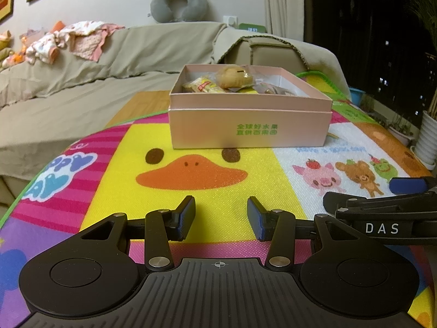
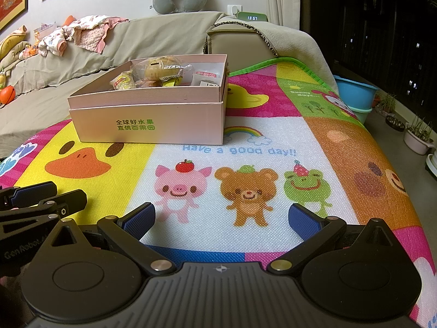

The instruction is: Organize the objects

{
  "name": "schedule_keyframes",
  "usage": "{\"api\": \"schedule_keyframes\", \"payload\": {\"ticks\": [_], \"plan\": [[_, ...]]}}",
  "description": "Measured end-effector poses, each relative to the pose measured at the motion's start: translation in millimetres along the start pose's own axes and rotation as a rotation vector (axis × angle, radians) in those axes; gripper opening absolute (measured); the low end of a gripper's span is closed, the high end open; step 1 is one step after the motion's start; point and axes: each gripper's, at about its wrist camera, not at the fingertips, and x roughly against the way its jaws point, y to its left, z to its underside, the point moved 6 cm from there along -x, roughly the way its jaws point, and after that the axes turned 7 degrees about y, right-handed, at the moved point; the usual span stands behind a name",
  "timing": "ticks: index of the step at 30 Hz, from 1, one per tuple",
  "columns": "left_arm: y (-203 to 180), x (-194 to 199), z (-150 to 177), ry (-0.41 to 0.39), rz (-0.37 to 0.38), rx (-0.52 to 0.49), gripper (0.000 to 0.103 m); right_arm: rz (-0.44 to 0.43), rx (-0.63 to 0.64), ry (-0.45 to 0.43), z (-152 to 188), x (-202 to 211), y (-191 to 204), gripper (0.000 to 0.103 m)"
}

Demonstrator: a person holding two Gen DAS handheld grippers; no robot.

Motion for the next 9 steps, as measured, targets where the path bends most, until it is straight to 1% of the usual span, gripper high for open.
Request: {"api": "schedule_keyframes", "payload": {"ticks": [9], "plan": [[1.6, 1.1, 0.5, -0.001, 0.022, 0.022, 0.047, 0.000, 0.000, 0.000, -0.2, -0.2, 0.1, 0.103]]}}
